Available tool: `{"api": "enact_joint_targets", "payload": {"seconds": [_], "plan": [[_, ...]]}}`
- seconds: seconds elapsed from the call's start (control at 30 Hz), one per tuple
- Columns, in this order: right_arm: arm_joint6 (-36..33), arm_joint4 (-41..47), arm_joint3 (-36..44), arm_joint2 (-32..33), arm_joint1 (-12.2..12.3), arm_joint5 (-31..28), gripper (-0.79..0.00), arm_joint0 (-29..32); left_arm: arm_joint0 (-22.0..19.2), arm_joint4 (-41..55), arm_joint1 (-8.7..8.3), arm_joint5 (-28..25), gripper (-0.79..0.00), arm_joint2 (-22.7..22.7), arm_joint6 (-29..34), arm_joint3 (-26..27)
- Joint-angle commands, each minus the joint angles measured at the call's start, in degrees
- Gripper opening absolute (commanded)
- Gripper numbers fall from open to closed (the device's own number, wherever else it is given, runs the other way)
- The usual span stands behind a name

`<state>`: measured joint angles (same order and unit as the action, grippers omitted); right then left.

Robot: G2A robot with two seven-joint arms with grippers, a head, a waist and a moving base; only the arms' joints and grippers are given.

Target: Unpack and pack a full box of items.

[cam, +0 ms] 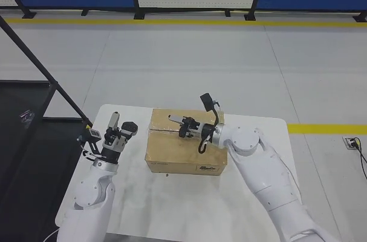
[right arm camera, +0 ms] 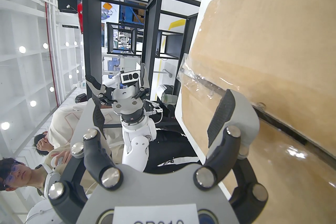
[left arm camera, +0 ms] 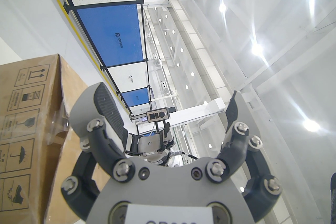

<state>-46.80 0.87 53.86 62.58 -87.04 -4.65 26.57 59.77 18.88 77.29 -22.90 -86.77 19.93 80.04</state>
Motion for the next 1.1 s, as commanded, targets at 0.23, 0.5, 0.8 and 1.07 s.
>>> {"api": "enact_joint_targets", "payload": {"seconds": [0.23,0.5,0.8,1.07], "plan": [[3.6,4.2,-8.5,-8.8,-4.5,0.9,0.0,-7.2,0.7,1.3,-0.28,-1.1,0.0,-1.3,-0.2,-0.5],[7.3,6.1,-17.7,-14.1,-8.6,1.0,0.0,-12.4,1.6,2.1,-0.61,-1.3,0.0,-2.7,-0.2,0.0],[8.7,7.2,-22.0,-15.2,-10.8,-0.5,0.0,-14.5,1.1,2.5,-0.74,-0.7,0.0,-2.2,0.6,-0.4],[5.7,6.9,-25.6,-15.1,-11.4,0.3,0.0,-16.4,1.3,2.8,-0.89,-0.9,0.0,-2.3,1.0,-0.2]]}}
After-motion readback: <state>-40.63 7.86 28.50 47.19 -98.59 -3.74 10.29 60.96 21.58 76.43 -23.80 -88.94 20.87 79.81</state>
